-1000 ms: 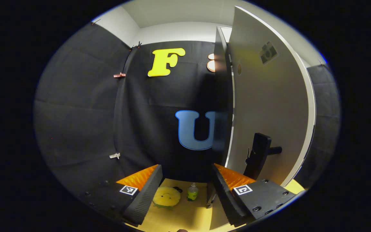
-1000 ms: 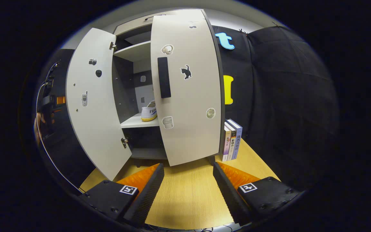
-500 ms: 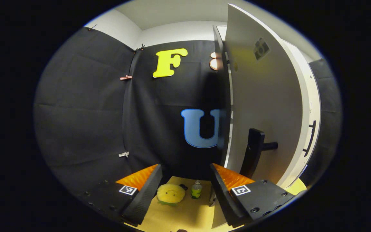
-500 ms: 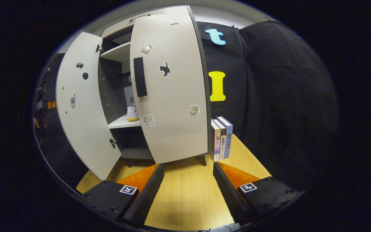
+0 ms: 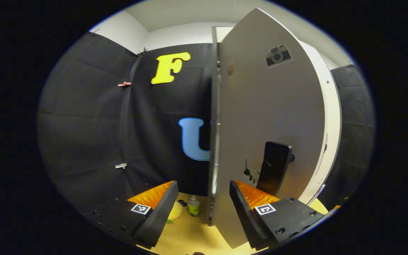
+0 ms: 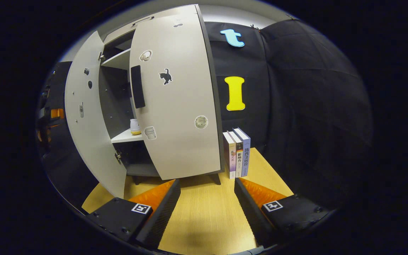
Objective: Grab one shoe with the right hand and put it into the shoe cabinet, grab the other shoe with the left hand and put it into the shoe cabinet; then close the right door with the right hand and the left door with the left hand.
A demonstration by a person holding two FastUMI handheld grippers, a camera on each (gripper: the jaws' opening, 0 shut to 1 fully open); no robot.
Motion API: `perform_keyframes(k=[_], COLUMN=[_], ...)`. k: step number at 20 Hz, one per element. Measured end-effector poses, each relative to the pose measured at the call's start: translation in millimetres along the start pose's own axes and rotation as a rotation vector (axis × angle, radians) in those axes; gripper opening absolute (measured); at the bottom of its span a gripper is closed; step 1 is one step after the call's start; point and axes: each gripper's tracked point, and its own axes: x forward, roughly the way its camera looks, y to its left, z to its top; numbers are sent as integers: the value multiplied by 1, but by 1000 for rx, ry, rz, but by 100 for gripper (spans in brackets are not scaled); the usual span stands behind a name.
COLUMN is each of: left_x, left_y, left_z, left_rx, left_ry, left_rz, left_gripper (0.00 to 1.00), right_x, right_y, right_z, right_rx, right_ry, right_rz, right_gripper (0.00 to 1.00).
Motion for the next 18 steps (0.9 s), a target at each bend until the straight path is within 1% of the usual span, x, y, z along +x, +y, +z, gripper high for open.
perform_keyframes(k=[2,3,4,6,10,11,15,18], left_x=[12,15,16,9,-14,-20,-47,-65], left_y=[-41,-66,-89,-121,-161,-167,-169,-165], left_z=[1,2,4,11,9,7,-1,-9], left_rx=[2,0,0,20,39,47,76,15], left_ry=[-1,-5,-13,-40,-68,-72,-89,-80], left_rz=[-67,-115,-151,-189,-237,-245,-192,-178], left_gripper=[91,92,94,94,94,94,94,94], right_x=[2,2,2,1,-2,-2,0,0], right_y=[-9,-13,-17,-27,-39,-40,-34,-24], right_z=[2,2,3,8,25,32,61,88], right_rx=[5,8,9,4,-1,-2,-23,-49], right_ry=[-3,-3,-5,-17,-60,-80,-120,-174], right_rz=[0,2,3,3,19,27,87,123], right_gripper=[98,99,98,98,99,98,98,98])
